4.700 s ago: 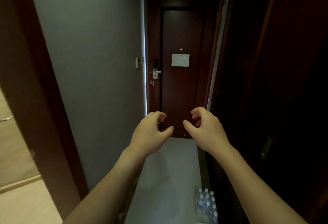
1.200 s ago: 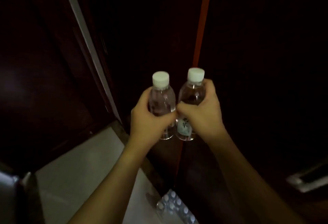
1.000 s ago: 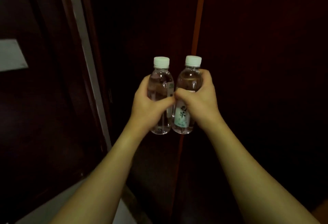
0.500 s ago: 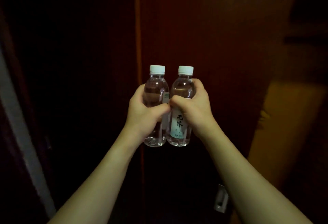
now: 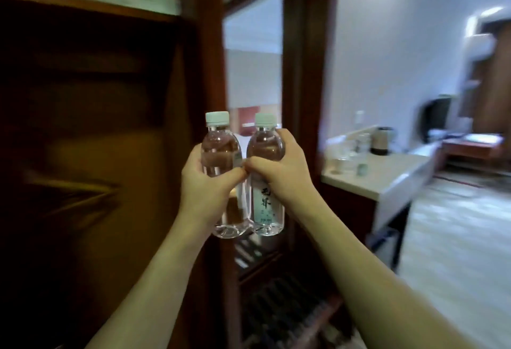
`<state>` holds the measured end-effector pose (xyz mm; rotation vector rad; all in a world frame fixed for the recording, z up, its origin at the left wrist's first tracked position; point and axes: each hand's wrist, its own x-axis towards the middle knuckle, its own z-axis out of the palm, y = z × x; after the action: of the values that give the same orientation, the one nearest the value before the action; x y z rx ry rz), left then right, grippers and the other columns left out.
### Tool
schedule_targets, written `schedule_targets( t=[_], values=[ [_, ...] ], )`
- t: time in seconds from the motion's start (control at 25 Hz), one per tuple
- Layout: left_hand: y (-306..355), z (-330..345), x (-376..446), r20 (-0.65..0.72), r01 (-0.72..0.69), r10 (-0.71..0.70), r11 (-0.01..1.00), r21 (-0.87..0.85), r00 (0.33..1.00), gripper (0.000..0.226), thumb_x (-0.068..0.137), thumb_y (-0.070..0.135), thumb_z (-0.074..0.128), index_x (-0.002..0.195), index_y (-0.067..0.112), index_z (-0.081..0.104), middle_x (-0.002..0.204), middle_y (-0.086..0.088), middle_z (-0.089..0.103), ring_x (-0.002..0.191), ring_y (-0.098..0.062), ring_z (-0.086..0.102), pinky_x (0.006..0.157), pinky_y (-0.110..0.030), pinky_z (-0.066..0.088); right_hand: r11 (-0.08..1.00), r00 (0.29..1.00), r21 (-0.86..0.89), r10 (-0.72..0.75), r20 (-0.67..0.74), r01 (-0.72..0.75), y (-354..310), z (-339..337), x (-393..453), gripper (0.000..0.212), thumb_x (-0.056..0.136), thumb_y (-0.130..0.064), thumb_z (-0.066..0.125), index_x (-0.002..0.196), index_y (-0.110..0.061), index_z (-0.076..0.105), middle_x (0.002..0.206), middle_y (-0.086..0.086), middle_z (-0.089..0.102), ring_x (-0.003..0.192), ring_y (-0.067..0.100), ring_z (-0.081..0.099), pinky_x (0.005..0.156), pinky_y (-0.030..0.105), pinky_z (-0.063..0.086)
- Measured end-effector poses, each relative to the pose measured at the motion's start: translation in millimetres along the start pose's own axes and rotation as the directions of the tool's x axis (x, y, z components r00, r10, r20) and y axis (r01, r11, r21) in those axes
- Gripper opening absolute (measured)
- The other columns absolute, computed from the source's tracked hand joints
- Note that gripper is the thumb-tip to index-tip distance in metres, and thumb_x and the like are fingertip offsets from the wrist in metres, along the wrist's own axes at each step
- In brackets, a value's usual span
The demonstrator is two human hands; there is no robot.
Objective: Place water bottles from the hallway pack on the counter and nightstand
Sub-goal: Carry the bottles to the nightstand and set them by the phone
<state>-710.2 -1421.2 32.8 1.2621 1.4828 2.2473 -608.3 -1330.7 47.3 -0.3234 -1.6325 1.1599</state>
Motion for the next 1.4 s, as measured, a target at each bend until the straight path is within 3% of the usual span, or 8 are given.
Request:
schedule_targets(
  t=[0.2,0.4,0.52,0.72,0.84,0.96,1.2,1.4],
  values=[
    [-24.6,211.4,-28.9,0.281,0.098,-0.043,0.978,-0.184,0.959,0.05,0.061,0.009,0.081,0.108,0.014,0.065,0.094,-0.007,0.074,0.086,-0.023,0.072,0.079,-0.047,0.06,0.964,0.948,-0.266,-0.06,-0.313,-0.027,-11.7,-212.1,-13.7,0.039,0.065,0.001,0.08,0.095,-0.015,0.062,0.075,-0.006,0.07,0.067,0.004,0.066,0.067,0.027,0.057],
    [-41.9,366.2,-58.8,0.492,0.195,-0.048,0.948,-0.251,0.869,0.048,0.057,0.014,0.085,0.096,0.035,0.066,0.093,0.002,0.073,0.094,-0.029,0.071,0.084,-0.06,0.057,0.895,0.833,-0.427,-0.136,-0.537,-0.129,-31.0,-364.3,-42.6,0.038,0.07,0.003,0.076,0.098,-0.018,0.06,0.073,-0.01,0.068,0.064,-0.002,0.066,0.059,0.016,0.053],
    [-58.8,434.5,-67.2,0.6,0.201,-0.004,0.944,-0.261,0.8,0.053,0.066,0.005,0.086,0.11,0.023,0.064,0.099,-0.001,0.07,0.091,-0.022,0.07,0.079,-0.053,0.06,0.867,0.751,-0.466,-0.186,-0.634,-0.178,-24.5,-426.7,-48.0,0.041,0.071,-0.002,0.076,0.109,-0.007,0.06,0.082,-0.008,0.065,0.066,-0.008,0.064,0.056,0.01,0.048],
    [-112.7,519.5,-37.4,0.694,0.186,0.038,0.952,-0.245,0.719,0.058,0.071,0.007,0.084,0.121,0.021,0.059,0.098,0.006,0.067,0.076,-0.006,0.07,0.062,-0.022,0.059,0.839,0.696,-0.491,-0.207,-0.688,-0.236,31.2,-495.8,-0.2,0.052,0.061,-0.023,0.07,0.11,-0.011,0.06,0.089,-0.008,0.065,0.08,0.005,0.064,0.07,0.027,0.048],
    [-156.8,567.9,13.2,0.68,0.209,0.017,0.945,-0.25,0.733,0.055,0.073,0.007,0.083,0.119,0.023,0.058,0.097,0.006,0.065,0.078,-0.009,0.07,0.063,-0.028,0.061,0.824,0.701,-0.512,-0.217,-0.679,-0.241,75.0,-536.1,58.3,0.049,0.061,-0.024,0.071,0.107,-0.012,0.06,0.092,-0.005,0.065,0.087,0.013,0.064,0.076,0.036,0.053],
    [-196.8,625.2,81.6,0.659,0.234,-0.01,0.939,-0.253,0.753,0.052,0.075,0.004,0.081,0.111,0.033,0.056,0.098,0.002,0.065,0.079,-0.011,0.07,0.055,-0.02,0.057,0.811,0.715,-0.524,-0.204,-0.669,-0.259,108.5,-581.8,127.8,0.049,0.061,-0.022,0.072,0.107,-0.014,0.059,0.093,-0.005,0.065,0.085,0.01,0.065,0.078,0.04,0.058],
    [-247.5,758.4,153.4,0.674,0.218,0.05,0.927,-0.306,0.737,0.052,0.075,0.001,0.079,0.117,0.021,0.056,0.091,0.001,0.068,0.08,-0.013,0.071,0.064,-0.029,0.062,0.782,0.718,-0.569,-0.241,-0.653,-0.255,154.4,-683.5,221.0,0.051,0.061,-0.023,0.073,0.106,-0.003,0.057,0.089,-0.004,0.062,0.076,0.003,0.065,0.069,0.03,0.055],
    [-298.3,885.3,173.4,0.71,0.221,0.087,0.918,-0.33,0.699,0.051,0.074,0.0,0.079,0.106,0.032,0.056,0.079,0.019,0.071,0.075,-0.001,0.07,0.064,-0.026,0.062,0.801,0.658,-0.537,-0.258,-0.707,-0.263,196.6,-792.8,265.9,0.051,0.06,-0.021,0.076,0.106,-0.011,0.057,0.094,0.003,0.064,0.085,0.026,0.067,0.075,0.053,0.061]
  ],
)
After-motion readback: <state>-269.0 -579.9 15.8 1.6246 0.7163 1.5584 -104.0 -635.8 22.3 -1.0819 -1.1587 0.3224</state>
